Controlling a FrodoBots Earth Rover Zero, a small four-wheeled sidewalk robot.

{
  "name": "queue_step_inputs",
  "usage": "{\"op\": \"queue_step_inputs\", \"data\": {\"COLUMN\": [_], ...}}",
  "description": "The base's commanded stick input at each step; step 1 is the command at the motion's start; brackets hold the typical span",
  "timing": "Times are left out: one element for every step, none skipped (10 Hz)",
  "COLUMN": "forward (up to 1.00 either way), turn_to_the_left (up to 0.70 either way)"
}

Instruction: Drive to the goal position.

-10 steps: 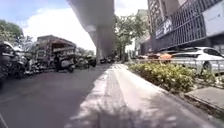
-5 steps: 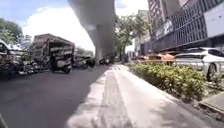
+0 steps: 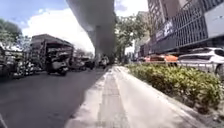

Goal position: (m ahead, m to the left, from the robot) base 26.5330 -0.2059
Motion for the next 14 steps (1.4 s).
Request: {"op": "queue_step_inputs", "data": {"forward": [0.70,0.70,0.70,0.70,0.70,0.70,0.70,0.70,0.70,0.70,0.70,0.70,0.70,0.70], "turn_to_the_left": [0.00,0.00,0.00,0.00,0.00,0.00,0.00,0.00,0.00,0.00,0.00,0.00,0.00,0.00]}}
